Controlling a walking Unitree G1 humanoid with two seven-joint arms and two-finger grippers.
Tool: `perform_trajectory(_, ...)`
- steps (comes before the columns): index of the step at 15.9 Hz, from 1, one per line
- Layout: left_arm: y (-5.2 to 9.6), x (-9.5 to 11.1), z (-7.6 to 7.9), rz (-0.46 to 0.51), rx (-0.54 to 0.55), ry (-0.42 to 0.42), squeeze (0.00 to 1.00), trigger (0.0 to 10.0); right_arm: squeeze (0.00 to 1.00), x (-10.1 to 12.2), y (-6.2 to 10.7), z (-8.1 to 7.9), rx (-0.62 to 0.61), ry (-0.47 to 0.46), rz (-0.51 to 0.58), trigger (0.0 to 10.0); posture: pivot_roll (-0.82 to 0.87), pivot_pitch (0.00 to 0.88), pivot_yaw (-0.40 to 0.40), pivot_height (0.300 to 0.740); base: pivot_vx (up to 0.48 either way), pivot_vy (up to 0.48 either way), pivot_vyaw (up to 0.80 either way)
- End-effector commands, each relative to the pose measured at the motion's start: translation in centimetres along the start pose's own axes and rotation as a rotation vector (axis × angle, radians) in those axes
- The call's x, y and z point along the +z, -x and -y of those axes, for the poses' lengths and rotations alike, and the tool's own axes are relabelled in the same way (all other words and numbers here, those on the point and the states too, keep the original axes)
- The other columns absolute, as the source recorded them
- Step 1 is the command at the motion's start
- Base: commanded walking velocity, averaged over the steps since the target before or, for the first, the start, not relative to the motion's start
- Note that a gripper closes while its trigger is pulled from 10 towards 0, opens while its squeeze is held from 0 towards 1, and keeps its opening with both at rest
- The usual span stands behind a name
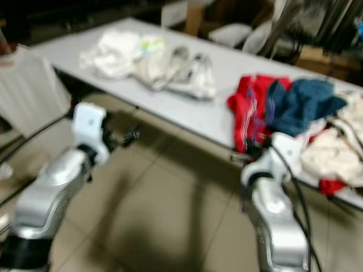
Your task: Hang hanger
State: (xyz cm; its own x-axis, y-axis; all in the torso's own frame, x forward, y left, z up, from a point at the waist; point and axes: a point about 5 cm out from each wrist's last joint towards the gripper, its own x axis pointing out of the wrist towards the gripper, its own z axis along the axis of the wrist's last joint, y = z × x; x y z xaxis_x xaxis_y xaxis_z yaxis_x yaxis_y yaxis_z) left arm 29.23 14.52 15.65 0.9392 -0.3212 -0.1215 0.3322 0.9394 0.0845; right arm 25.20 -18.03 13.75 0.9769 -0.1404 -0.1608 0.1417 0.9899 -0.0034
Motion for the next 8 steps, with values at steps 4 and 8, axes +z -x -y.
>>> perform_trajectory(4, -0.4, 0.5, 0.5, 0.024, -0.027, -0.005, 0.00, 10.0, 0.00, -0.3, -0.1, 1.3, -0.064, 0.055, 0.018, 10.0, -0.06, 0.000, -0.033, 0.740, 0.000, 0.323, -0.20)
perform_trajectory(8, 0.0, -0.4, -0.3, 0.017, 0.011, 0.014, 0.00, 10.0, 0.00, 0.3, -0.5, 0.3, 0.007, 0.069, 0.063, 10.0, -0.05, 0.000, -0.041, 0.740, 0.000, 0.322, -0.80)
